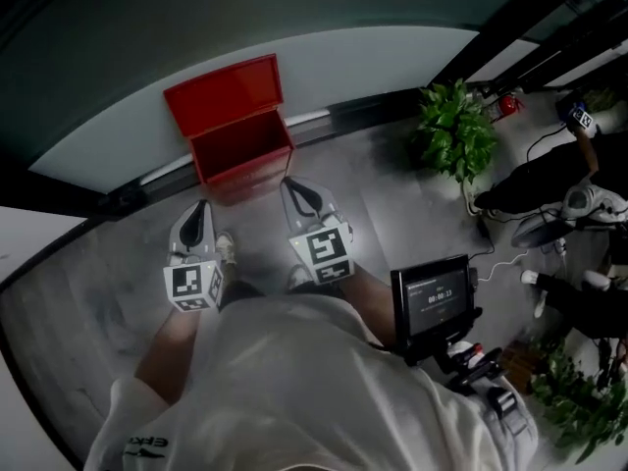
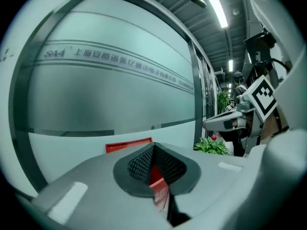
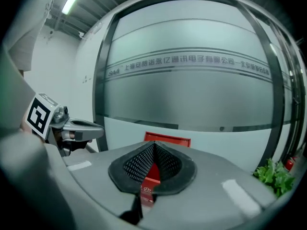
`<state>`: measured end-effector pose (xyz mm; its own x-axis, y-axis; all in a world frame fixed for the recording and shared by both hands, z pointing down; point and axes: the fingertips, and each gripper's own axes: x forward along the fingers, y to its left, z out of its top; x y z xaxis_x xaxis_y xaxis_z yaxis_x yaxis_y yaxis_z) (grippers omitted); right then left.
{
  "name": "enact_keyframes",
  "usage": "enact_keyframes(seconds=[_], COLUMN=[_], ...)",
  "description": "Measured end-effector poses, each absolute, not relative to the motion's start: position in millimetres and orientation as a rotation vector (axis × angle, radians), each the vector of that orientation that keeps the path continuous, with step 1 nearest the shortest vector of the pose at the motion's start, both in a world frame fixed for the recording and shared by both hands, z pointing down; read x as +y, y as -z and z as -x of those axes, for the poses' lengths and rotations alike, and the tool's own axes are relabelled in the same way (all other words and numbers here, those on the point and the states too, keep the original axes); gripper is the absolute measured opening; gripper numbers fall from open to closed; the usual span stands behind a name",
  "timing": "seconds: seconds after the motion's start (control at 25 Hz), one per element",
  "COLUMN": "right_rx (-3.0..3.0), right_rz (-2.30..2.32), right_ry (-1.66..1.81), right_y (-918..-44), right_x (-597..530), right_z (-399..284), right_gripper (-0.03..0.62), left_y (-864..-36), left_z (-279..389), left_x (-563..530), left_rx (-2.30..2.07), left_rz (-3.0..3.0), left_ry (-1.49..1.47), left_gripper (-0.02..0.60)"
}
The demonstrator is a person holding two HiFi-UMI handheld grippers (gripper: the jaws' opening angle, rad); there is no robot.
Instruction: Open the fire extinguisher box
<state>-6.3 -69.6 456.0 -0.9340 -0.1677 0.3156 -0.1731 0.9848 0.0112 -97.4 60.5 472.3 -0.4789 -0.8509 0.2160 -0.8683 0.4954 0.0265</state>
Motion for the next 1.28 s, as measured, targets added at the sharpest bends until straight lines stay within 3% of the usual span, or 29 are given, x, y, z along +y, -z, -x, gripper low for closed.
enact_keyframes(seconds=[0.4,1.28], right_rx=[-2.904,-2.913], right_rz=[-0.116,-0.049], right_ry=[-0.039,-0.066], right_y=[-420,-389], right_x=[-46,32], right_z=[-20,-19], right_gripper=[0.014,0.014], left_y=[-418,-392], left_z=[31,20], left_x=[89,118], left_rx=[-2.650,-2.553], left_rz=[-1.480,-1.597], left_ry=[-0.126,-0.090], left_gripper=[0.003,0.003])
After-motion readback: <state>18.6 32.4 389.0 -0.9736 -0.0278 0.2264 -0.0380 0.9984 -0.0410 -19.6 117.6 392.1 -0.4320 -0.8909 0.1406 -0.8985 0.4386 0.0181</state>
